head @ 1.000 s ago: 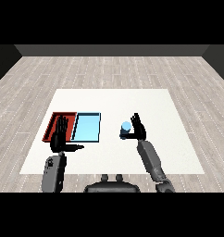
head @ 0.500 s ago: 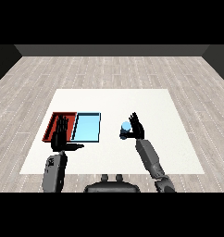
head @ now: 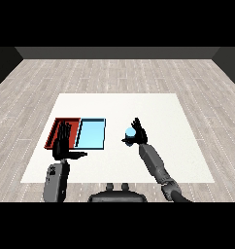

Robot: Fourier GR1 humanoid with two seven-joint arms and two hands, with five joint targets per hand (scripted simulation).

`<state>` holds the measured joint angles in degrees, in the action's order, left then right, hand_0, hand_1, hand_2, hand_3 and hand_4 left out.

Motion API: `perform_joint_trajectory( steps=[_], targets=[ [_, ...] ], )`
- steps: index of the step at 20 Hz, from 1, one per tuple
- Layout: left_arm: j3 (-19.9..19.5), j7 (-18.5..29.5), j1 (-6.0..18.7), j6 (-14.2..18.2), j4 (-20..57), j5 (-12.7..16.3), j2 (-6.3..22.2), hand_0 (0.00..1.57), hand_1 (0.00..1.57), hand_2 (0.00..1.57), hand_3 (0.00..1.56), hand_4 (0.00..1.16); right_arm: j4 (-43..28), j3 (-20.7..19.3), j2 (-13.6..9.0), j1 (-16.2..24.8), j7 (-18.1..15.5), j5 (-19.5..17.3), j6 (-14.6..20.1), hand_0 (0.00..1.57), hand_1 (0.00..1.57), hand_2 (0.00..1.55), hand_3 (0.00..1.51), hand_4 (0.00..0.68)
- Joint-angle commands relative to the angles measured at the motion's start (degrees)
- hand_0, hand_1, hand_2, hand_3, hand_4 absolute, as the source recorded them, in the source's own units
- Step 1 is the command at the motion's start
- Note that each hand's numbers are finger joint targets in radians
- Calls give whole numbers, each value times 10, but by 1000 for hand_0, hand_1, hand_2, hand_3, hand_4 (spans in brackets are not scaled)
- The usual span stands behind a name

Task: Pick the blue can and put it in the blue box

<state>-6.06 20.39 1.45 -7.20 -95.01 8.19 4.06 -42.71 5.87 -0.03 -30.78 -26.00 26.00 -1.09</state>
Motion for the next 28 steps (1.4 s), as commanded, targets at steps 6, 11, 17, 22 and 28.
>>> perform_joint_trajectory(
  steps=[6, 11, 17, 22, 28],
  targets=[
    [-22, -19, -10, -8, -23, 19, 20, 0, 0, 0, 0, 0, 69, -7, 0, -68, -4, -9, 159, 1494, 1494, 1509, 1481, 600],
    [5, -2, -5, 7, -4, -9, -3, 0, 0, 0, 0, 0, 75, 25, 0, -38, -31, -40, 186, 1494, 1494, 1479, 1434, 617],
    [16, -12, 10, 21, -4, -22, -10, 0, 0, 0, 0, 0, 79, 14, -2, -66, 5, -51, 193, 1500, 1500, 1474, 1431, 630],
    [47, 11, 6, 16, 35, -56, -20, 0, 0, 0, 0, 0, -22, 45, -18, -20, 18, -84, 208, 1419, 1419, 1451, 1401, 624],
    [62, 14, -3, -9, 60, -49, -23, 0, 0, 0, 0, 0, -152, 75, -72, -43, 127, -127, 240, 1428, 1428, 1447, 1394, 624]
  ],
)
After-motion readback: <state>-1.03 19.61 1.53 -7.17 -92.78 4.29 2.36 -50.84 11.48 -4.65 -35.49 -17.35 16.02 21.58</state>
